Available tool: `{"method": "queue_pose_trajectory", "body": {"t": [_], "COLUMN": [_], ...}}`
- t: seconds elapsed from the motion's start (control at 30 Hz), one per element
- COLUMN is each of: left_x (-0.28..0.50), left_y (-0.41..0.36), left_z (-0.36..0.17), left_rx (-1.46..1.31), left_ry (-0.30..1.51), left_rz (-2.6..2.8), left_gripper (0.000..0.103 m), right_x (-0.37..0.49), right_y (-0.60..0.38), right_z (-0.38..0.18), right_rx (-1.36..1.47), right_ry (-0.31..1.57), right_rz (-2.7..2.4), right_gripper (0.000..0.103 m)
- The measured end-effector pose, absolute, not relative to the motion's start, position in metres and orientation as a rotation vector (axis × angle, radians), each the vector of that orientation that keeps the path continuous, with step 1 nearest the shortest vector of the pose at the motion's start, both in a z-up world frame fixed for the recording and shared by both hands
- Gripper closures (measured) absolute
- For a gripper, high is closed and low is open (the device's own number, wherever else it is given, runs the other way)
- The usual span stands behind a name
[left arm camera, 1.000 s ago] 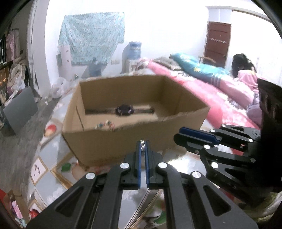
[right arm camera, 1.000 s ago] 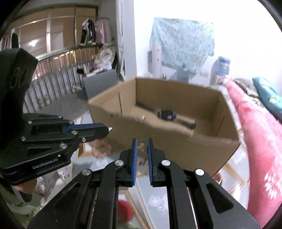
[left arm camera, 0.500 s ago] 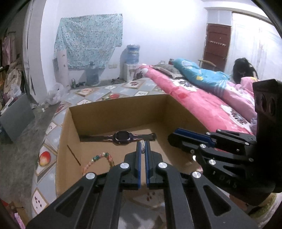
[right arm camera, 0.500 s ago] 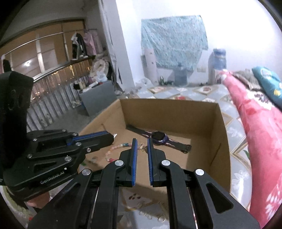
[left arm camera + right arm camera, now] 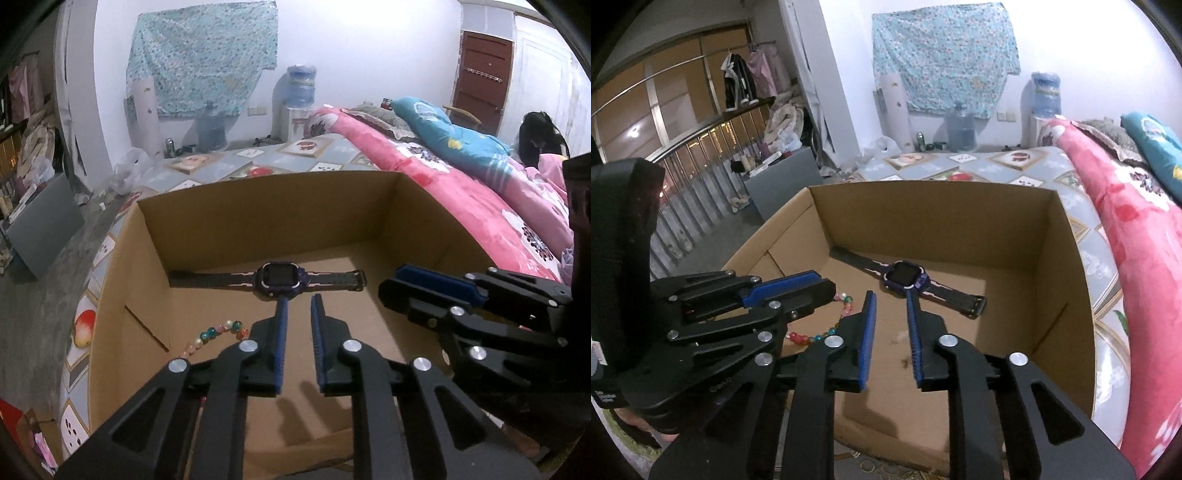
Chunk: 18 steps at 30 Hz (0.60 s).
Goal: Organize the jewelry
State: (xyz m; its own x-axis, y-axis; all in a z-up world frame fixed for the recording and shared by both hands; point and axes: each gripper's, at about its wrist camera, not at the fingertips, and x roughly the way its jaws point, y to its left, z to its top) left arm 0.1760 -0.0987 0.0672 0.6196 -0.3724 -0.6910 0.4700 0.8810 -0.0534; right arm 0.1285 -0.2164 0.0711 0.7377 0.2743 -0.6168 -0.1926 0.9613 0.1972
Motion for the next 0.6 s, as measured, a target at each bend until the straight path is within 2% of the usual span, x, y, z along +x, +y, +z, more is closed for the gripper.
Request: {"method": "queue_pose_trajectory", "body": {"t": [0.37, 0.6], "left_x": [0.152, 0.121], "left_y": [-0.091, -0.073], "left_z": [0.086, 0.100], "left_rx": [0.130, 0.105], "left_ry": [0.706, 0.675], "left_rz": [-0.492, -0.500], "left_gripper": [0.083, 0.081], "right_x": [0.112, 0.082], "right_y": [-0.224, -0.232], "right_z": [0.092, 0.105], "right_rx": [0.152, 0.170], "right_ry": [0.627, 0.559], "right_rz": [0.286, 0.318], "right_gripper": [0.074, 0.071]}}
